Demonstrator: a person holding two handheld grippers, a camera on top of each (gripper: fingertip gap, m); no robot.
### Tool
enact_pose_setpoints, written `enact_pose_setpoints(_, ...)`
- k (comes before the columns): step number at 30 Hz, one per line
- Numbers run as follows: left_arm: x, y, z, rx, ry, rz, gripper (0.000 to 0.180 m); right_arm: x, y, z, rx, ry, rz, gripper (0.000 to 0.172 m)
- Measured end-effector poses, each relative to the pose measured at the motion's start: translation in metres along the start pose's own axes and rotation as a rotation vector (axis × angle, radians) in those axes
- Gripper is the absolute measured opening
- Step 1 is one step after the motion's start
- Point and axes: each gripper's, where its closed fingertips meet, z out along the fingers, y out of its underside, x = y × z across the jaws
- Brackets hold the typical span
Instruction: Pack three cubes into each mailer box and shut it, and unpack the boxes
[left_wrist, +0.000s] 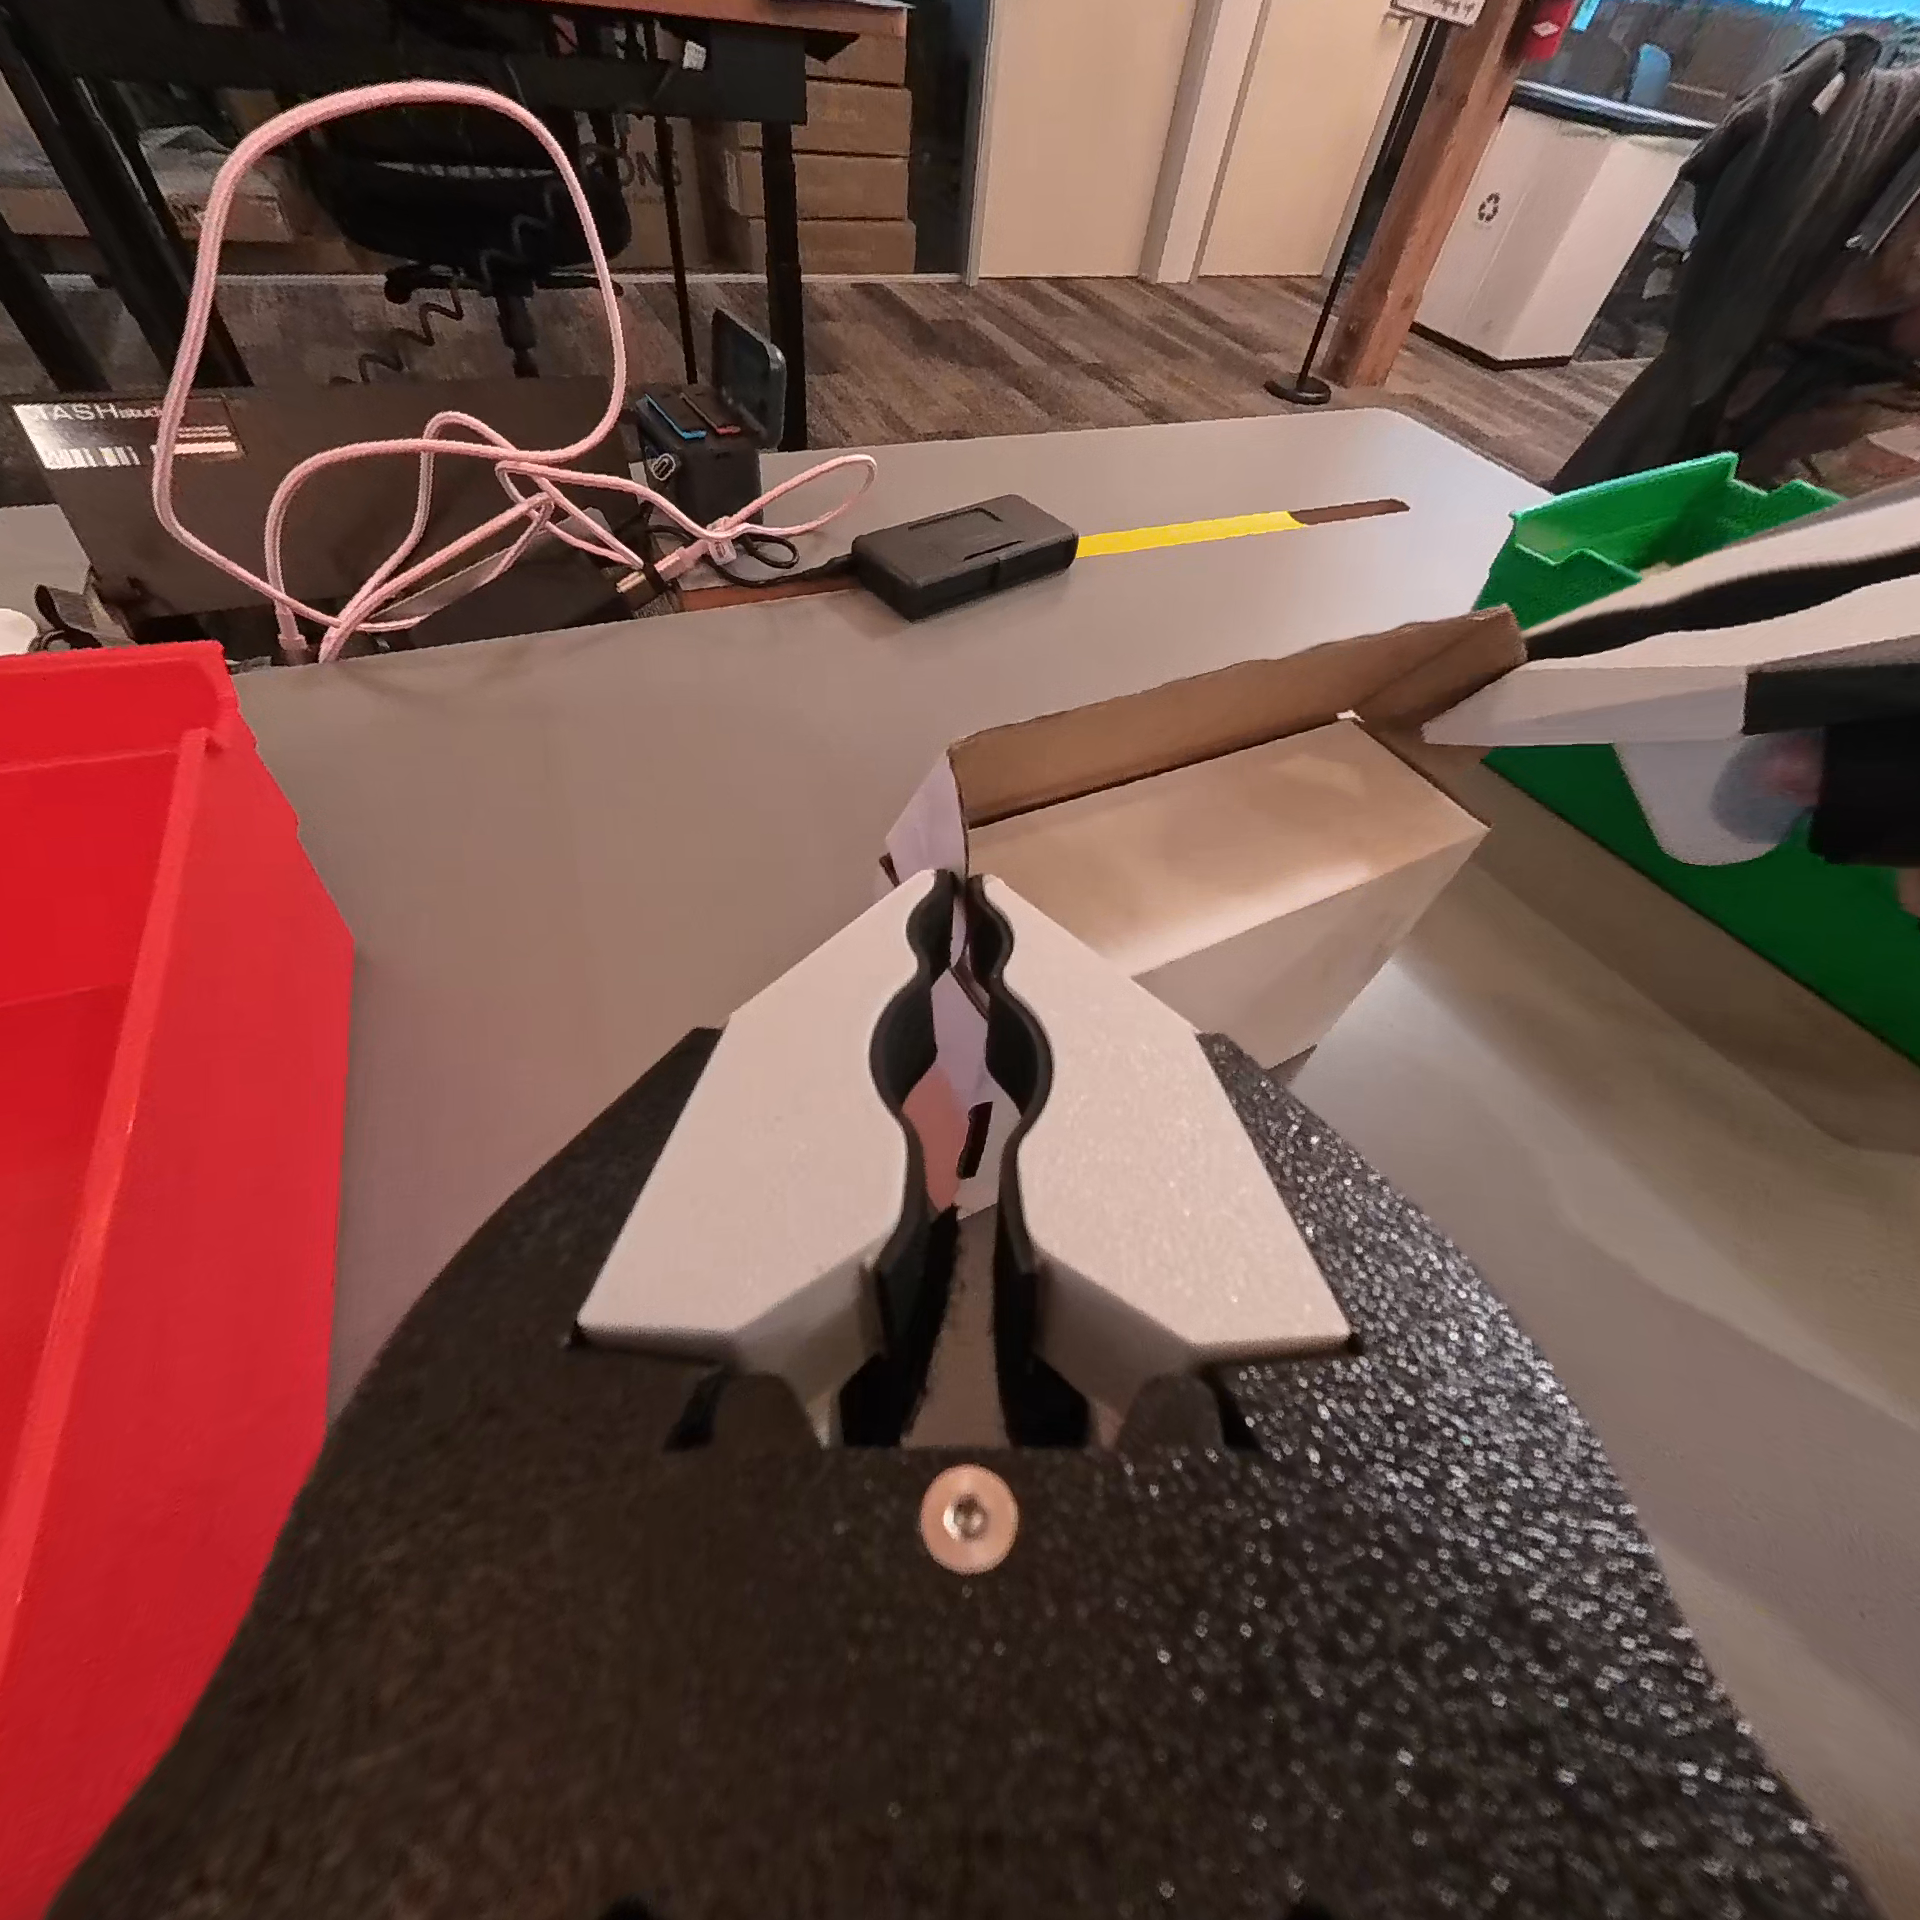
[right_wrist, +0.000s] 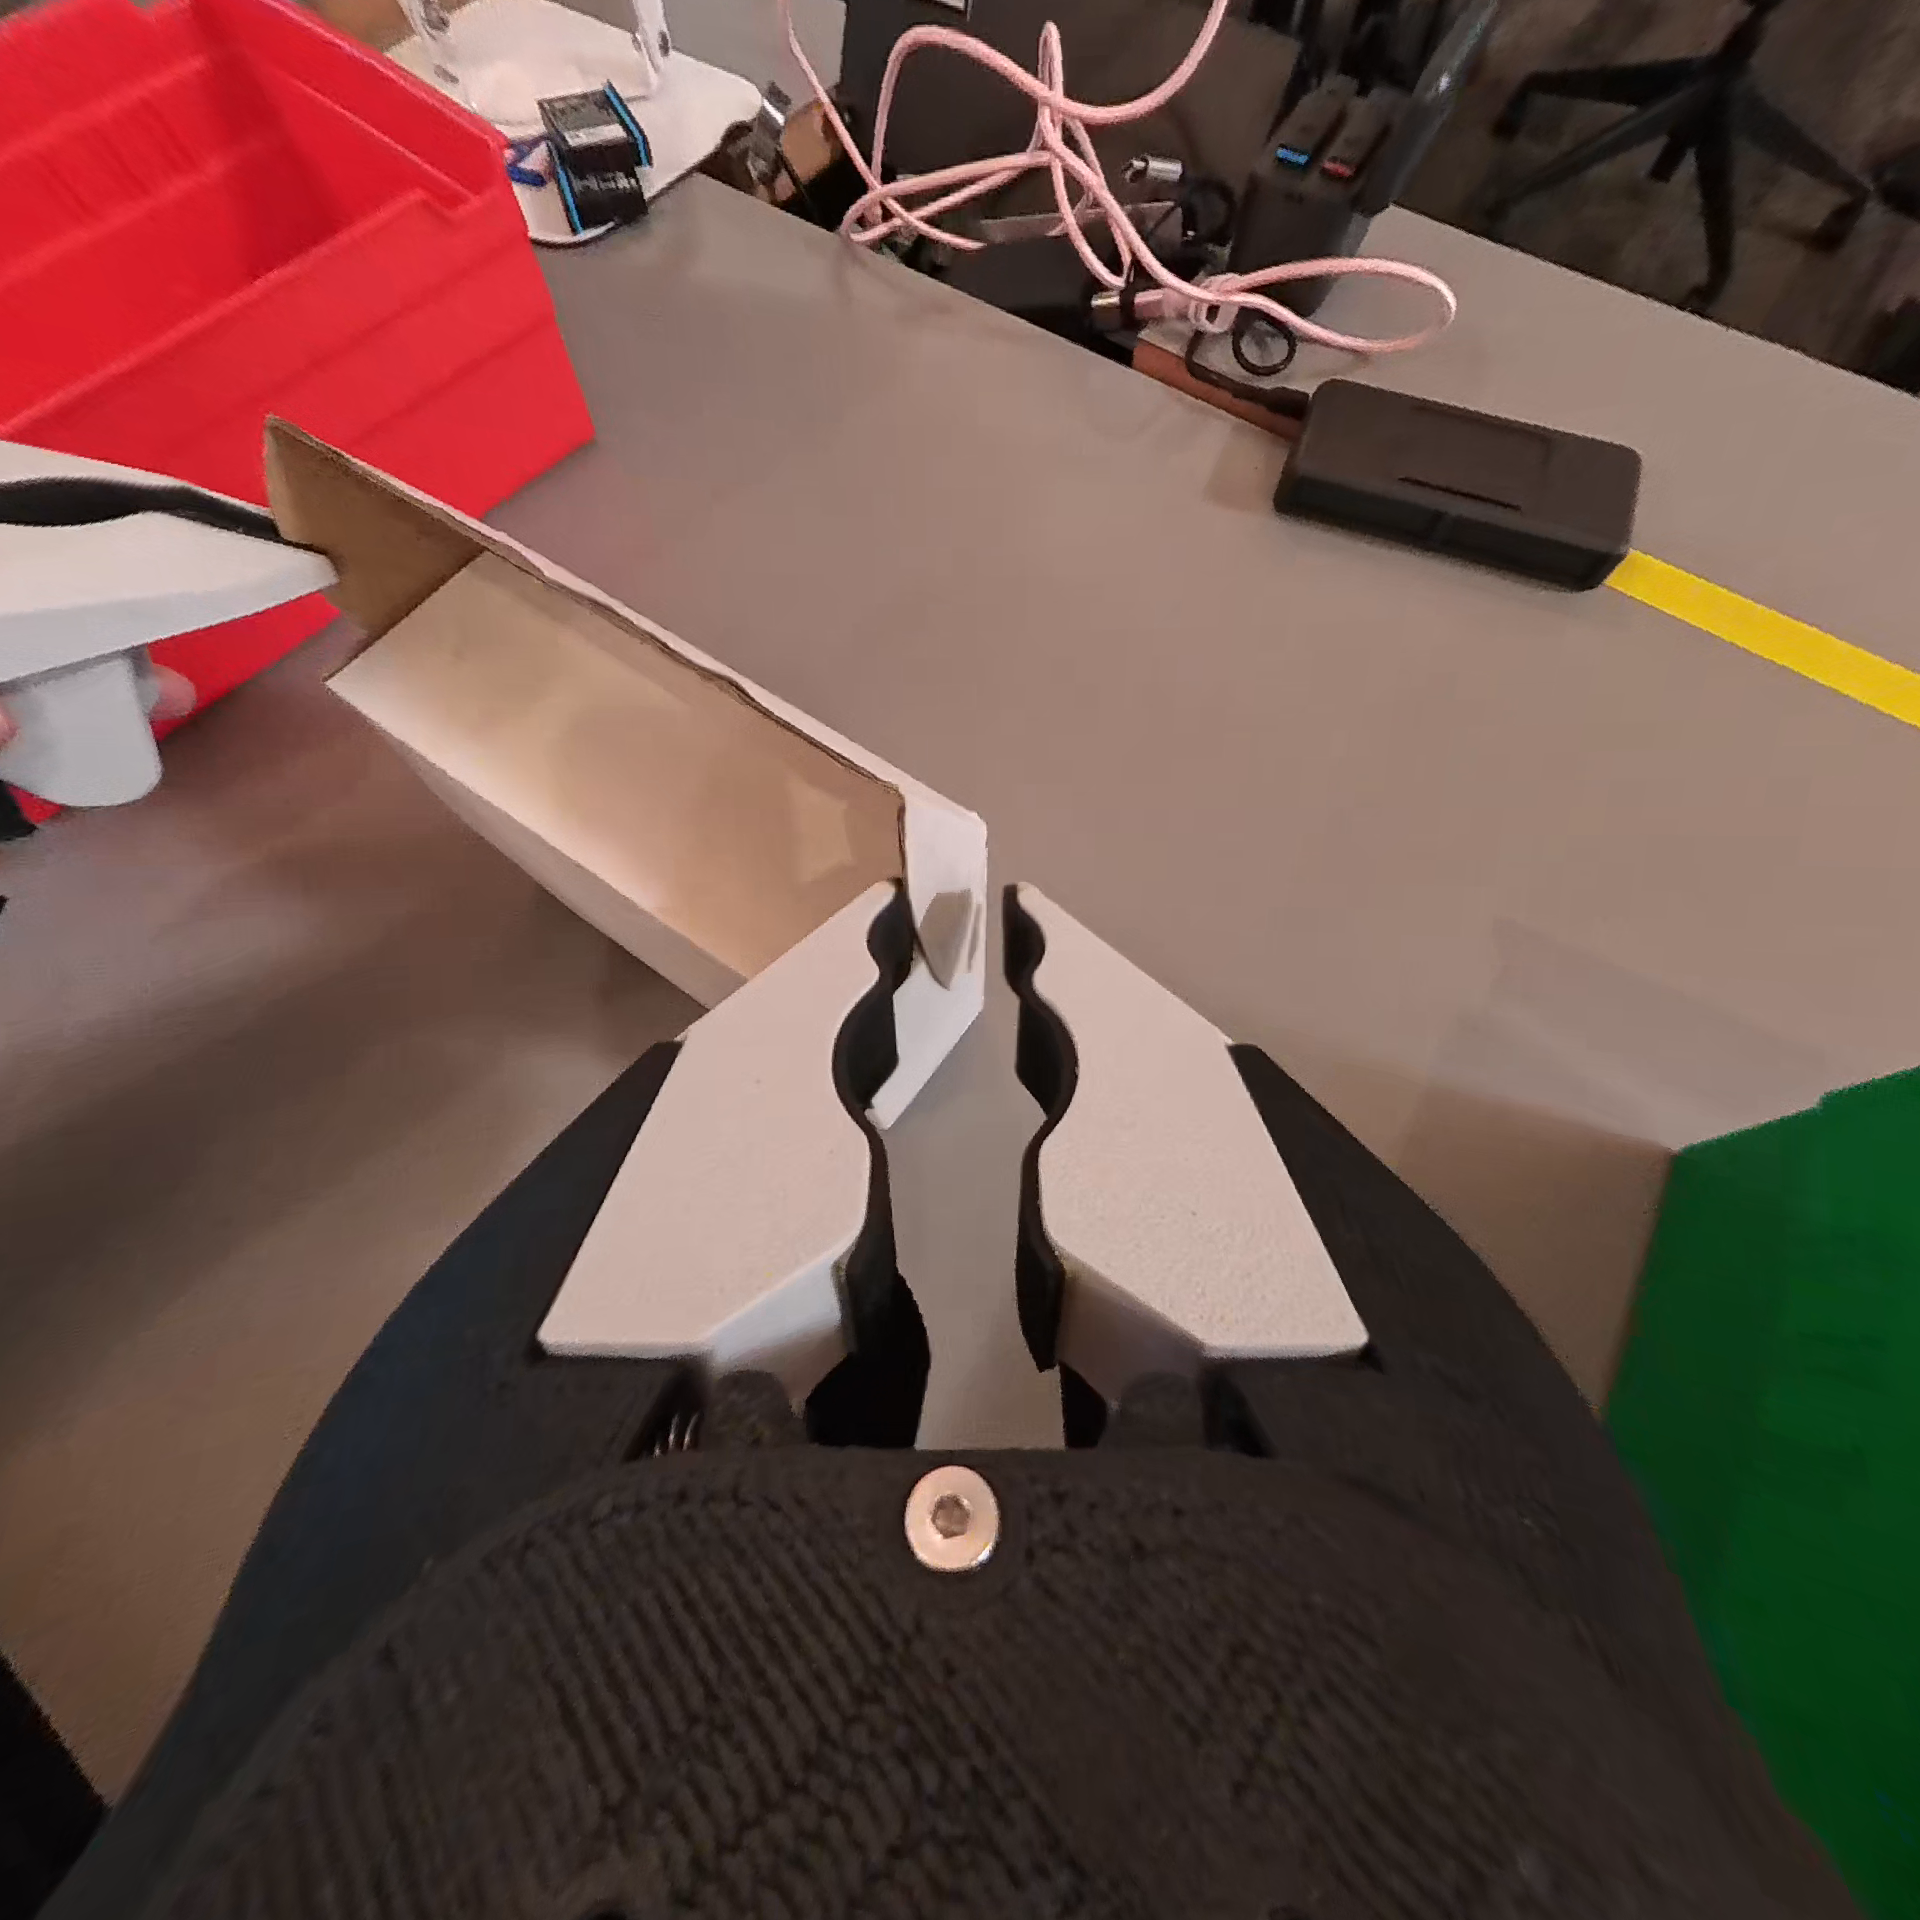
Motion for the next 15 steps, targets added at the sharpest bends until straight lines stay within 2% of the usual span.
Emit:
enact_pose_setpoints(3, 0.001, 0.001, 0.000, -0.005, -0.005, 0.006, 0.000, -0.001, 0.000, 0.000, 0.020, 0.001, -0.030, 0.009)
enact_pose_setpoints(6, 0.003, 0.001, 0.000, -0.021, -0.022, 0.030, 0.001, 0.001, -0.001, 0.001, -0.016, 0.070, -0.067, 0.002)
enact_pose_setpoints(12, 0.013, 0.000, 0.000, -0.058, -0.061, 0.120, 0.001, 0.008, -0.004, 0.002, -0.094, 0.099, 0.141, 0.002)
enact_pose_setpoints(15, 0.015, 0.000, 0.001, -0.075, -0.098, 0.170, 0.001, 0.009, -0.005, 0.003, -0.130, 0.055, 0.215, 0.003)
